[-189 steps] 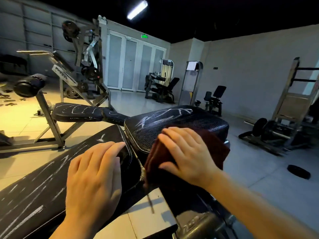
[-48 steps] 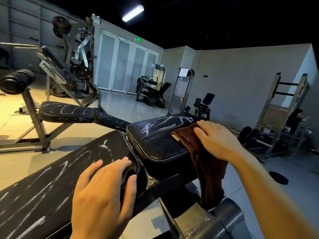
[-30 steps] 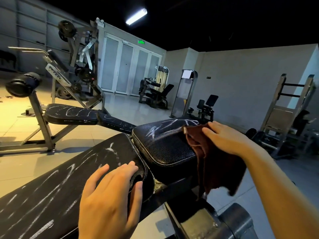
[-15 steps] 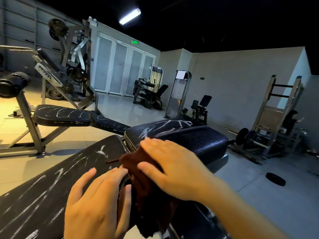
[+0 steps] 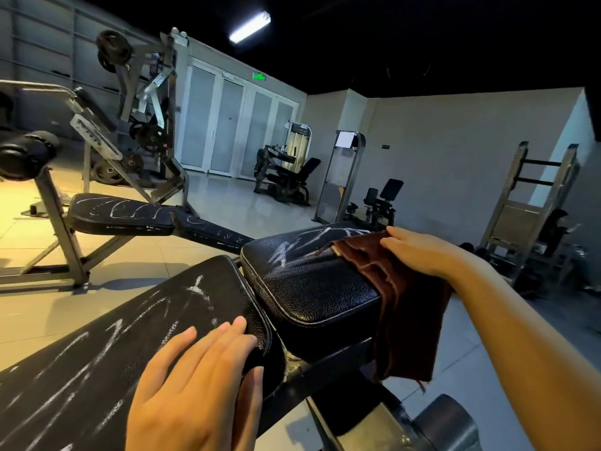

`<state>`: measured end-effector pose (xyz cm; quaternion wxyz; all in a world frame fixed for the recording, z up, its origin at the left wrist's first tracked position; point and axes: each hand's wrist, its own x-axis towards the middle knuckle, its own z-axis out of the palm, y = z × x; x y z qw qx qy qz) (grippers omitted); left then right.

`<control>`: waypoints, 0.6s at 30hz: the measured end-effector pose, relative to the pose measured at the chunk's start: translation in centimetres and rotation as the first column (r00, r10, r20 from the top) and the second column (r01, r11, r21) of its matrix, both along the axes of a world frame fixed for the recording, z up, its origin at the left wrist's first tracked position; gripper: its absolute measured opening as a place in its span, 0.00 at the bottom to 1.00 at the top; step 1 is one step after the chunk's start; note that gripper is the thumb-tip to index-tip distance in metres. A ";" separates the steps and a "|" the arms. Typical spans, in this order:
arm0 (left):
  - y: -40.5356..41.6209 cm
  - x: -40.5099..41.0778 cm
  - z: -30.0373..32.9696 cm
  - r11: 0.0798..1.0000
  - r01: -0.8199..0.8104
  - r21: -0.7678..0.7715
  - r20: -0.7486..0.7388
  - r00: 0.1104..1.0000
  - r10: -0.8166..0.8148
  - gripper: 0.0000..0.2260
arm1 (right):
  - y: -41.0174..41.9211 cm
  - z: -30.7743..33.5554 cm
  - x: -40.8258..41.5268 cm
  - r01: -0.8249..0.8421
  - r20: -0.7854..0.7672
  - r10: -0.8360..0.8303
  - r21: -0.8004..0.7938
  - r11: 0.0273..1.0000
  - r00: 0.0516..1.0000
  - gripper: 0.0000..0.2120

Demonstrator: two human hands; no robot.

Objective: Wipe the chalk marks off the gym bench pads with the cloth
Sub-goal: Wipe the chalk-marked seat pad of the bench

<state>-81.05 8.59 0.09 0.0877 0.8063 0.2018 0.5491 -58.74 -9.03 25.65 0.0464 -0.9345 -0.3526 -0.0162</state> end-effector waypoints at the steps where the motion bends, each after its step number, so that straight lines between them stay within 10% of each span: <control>1: -4.0 -2.6 4.5 0.996 0.075 -0.051 0.068 0.995 -0.071 0.08 | 0.3 0.0 0.3 0.000 -0.015 0.000 0.007 1.000 1.000 0.27; 3: -6.9 -3.8 6.6 0.960 0.225 0.166 0.152 0.956 -0.250 0.11 | 0.8 0.0 0.6 0.002 -0.033 -0.002 0.005 1.000 0.999 0.28; 18: -5.7 -2.4 7.3 0.976 0.211 -0.050 0.254 0.948 -0.192 0.09 | -1.7 -5.4 -10.0 -0.428 0.307 0.401 0.022 0.903 0.863 0.26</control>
